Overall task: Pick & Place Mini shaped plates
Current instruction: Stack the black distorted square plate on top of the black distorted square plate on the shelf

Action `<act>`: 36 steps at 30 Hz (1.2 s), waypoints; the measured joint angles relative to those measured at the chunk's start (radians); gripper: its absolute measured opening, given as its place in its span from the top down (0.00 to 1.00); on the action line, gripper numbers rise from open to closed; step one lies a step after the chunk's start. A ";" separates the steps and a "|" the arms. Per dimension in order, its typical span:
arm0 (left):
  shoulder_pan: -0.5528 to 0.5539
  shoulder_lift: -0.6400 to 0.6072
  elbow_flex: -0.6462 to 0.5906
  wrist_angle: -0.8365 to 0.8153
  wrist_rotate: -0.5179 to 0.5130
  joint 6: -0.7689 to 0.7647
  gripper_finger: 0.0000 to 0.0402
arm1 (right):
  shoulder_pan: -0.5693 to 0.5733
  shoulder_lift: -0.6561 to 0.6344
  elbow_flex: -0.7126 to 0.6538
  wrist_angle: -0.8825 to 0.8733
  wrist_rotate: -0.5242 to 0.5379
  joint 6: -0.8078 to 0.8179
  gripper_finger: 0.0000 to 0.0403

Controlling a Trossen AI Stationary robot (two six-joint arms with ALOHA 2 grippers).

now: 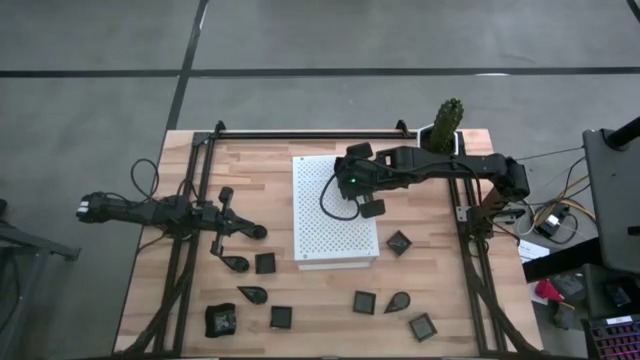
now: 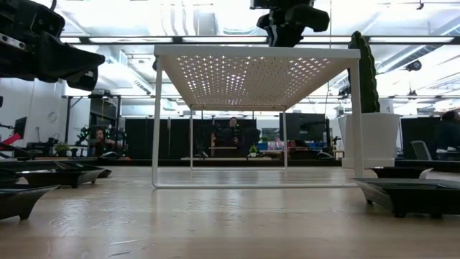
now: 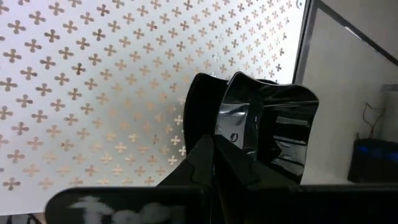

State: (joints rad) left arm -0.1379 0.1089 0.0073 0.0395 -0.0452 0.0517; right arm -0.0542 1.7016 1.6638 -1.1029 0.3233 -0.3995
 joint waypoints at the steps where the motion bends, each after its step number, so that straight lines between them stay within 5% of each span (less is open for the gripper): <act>1: 0.000 0.000 0.000 0.000 0.000 0.000 1.00 | 0.001 0.000 0.000 0.000 0.000 0.000 0.98; 23: 0.000 0.000 0.000 0.000 0.000 0.000 1.00 | 0.073 -0.035 0.054 -0.005 0.019 0.106 0.73; 30: 0.000 0.000 0.000 -0.006 0.000 0.000 1.00 | 0.151 -0.048 0.083 0.006 -0.006 0.250 0.77; 36: 0.000 0.000 0.000 -0.007 0.000 0.000 1.00 | 0.230 -0.048 0.083 0.008 -0.072 0.287 0.92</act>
State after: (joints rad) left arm -0.1380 0.1093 0.0073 0.0326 -0.0452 0.0517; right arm 0.1754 1.6531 1.7466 -1.0954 0.2509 -0.1122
